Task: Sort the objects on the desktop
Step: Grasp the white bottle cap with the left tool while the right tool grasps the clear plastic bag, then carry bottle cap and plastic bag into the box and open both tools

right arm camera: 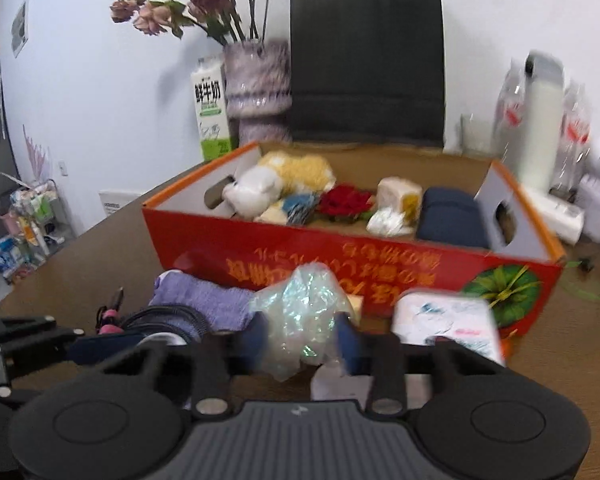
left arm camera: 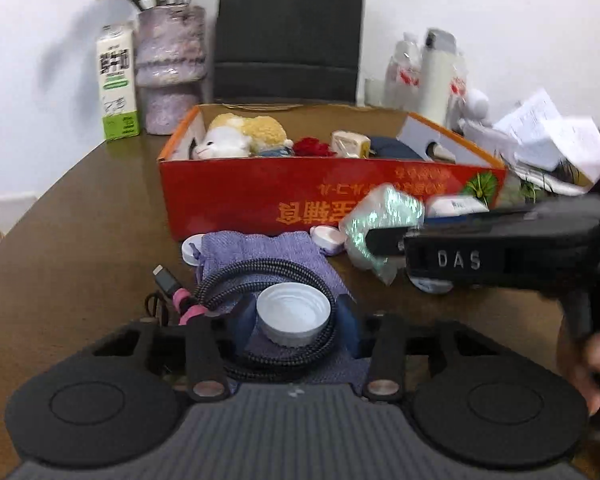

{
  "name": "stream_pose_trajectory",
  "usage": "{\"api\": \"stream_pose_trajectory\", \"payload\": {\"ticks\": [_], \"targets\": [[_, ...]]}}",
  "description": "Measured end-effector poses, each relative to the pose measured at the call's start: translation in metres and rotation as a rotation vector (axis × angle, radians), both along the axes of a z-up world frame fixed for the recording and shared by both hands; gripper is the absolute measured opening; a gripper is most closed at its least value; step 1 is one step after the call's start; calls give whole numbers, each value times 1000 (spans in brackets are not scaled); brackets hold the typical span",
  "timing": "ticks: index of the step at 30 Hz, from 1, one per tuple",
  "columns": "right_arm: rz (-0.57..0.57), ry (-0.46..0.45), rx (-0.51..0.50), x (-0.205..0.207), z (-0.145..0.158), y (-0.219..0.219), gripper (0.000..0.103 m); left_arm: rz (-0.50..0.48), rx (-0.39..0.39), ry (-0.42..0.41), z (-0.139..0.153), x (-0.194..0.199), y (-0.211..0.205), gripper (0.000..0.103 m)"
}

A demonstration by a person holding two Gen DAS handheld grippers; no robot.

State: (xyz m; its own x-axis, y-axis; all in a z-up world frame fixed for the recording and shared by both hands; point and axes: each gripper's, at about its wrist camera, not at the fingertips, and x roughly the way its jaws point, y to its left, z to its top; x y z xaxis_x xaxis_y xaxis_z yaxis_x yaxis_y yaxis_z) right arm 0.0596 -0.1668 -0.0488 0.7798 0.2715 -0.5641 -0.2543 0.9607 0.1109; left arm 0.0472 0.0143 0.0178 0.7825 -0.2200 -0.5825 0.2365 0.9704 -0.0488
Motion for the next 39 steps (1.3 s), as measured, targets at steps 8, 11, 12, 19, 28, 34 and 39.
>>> {"api": "stream_pose_trajectory", "payload": {"ticks": [8, 11, 12, 19, 28, 34, 39], "targets": [[-38, -63, 47, -37, 18, -18, 20, 35, -85, -71, 20, -22, 7, 41], [-39, -103, 44, -63, 31, -23, 18, 54, -80, -87, 32, -40, 8, 41], [-39, -115, 51, -72, 36, -26, 18, 51, -92, -86, 37, -49, 9, 41], [-16, -96, 60, -148, 35, -39, 17, 0, -99, -63, 42, -109, 5, 41], [-3, -62, 31, -232, 17, -31, 14, -25, -71, 10, 21, -166, -9, 41], [-17, -81, 22, -253, 19, -32, 14, -49, -57, -11, 23, -177, -20, 41], [-46, -98, 42, -237, 27, -43, 14, -40, -70, -15, 28, -165, -16, 41]]}}
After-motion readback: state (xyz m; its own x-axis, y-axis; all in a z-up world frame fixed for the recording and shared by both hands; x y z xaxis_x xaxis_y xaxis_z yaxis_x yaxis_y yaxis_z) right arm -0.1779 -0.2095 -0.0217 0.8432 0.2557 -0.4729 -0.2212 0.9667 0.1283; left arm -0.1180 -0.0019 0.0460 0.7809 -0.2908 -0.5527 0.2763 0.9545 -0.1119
